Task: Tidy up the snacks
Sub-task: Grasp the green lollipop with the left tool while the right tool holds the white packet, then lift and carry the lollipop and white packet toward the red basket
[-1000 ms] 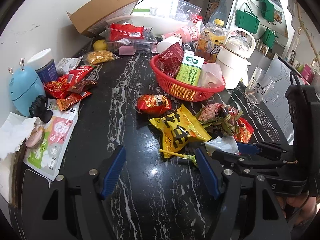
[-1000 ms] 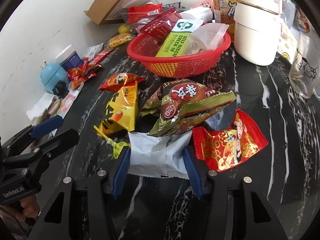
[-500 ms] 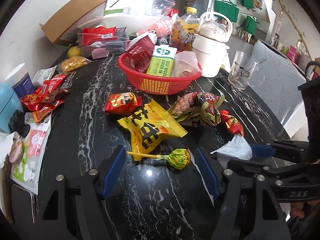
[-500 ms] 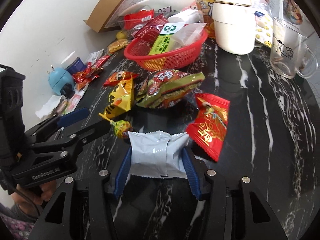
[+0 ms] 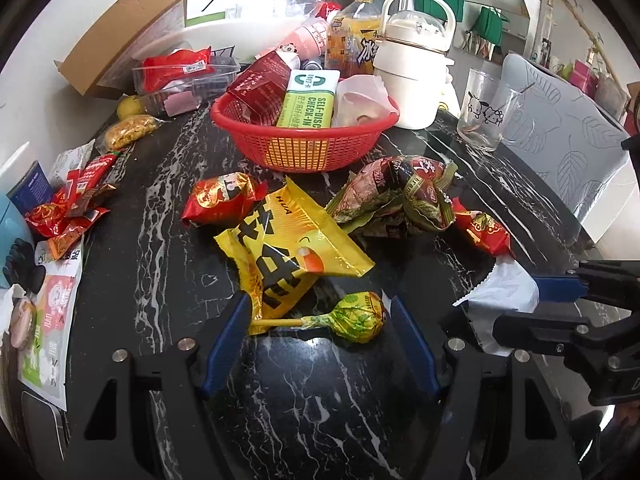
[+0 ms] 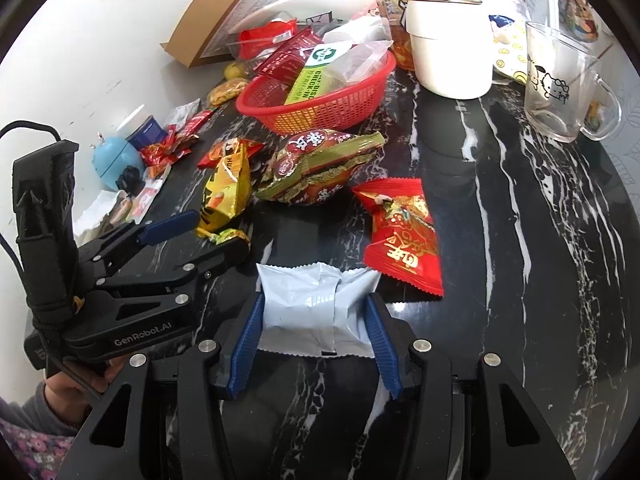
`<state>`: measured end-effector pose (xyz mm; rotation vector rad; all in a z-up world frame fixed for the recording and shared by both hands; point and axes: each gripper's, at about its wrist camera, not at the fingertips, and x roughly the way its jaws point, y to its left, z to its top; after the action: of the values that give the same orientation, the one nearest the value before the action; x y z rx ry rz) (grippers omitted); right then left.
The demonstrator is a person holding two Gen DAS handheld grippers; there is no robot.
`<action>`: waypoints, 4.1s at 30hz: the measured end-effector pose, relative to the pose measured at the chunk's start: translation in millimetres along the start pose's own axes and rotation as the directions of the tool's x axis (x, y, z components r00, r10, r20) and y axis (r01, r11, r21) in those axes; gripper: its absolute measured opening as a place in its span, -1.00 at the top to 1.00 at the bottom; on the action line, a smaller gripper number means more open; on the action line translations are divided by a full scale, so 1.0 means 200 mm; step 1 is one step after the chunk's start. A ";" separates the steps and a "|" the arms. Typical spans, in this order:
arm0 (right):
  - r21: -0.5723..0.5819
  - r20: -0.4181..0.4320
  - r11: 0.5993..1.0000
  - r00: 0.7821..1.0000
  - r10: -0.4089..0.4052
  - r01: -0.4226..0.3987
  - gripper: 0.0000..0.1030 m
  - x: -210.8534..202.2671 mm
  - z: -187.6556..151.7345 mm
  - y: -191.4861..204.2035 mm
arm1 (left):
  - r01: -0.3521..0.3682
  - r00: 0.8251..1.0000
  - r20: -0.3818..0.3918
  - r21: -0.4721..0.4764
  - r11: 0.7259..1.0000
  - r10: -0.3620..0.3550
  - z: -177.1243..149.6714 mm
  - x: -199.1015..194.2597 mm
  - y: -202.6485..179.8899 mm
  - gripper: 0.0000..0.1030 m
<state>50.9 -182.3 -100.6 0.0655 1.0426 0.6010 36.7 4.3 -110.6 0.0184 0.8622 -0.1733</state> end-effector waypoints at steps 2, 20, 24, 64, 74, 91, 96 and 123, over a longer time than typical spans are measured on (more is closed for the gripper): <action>0.002 0.000 1.000 1.000 0.001 -0.001 0.01 0.00 0.00 0.00 | -0.010 1.000 0.011 0.003 1.000 0.010 0.00 0.00 0.00 -0.38; 0.013 0.000 1.000 1.000 0.011 -0.011 0.02 -0.01 -0.04 0.00 | 0.078 0.996 -0.040 -0.023 0.997 -0.079 -0.11 -0.07 -0.04 0.39; 0.015 0.004 1.000 1.000 0.012 -0.012 0.03 -0.03 -0.06 0.00 | 0.091 0.995 -0.043 -0.022 0.996 -0.092 -0.14 -0.11 -0.04 0.41; -0.012 -0.012 1.000 1.000 -0.011 0.011 -0.06 -0.01 -0.12 0.01 | 0.116 0.992 -0.038 -0.032 0.993 -0.118 -0.10 -0.07 -0.09 0.54; 0.018 0.017 0.999 0.999 0.042 -0.042 0.03 -0.07 -0.14 0.02 | 0.143 0.989 -0.030 -0.043 0.989 -0.144 -0.10 -0.17 -0.08 0.54; 0.008 0.088 0.992 0.988 0.128 -0.129 0.04 -0.23 -0.06 0.12 | 0.178 0.982 0.073 -0.031 0.984 -0.175 0.03 -0.37 -0.06 0.54; -0.025 0.126 0.990 0.981 0.144 -0.142 0.04 -0.29 0.02 0.14 | 0.185 0.973 0.141 -0.016 0.983 -0.181 0.14 -0.44 -0.05 0.54; -0.177 0.315 0.983 0.943 0.110 -0.055 0.05 -0.44 0.77 0.18 | 0.153 0.915 0.379 -0.006 0.988 -0.139 0.82 -0.48 0.12 0.54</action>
<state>131.6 -160.6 60.6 0.0596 0.6702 0.7251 102.9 28.4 68.0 -0.1107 0.4791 -0.2915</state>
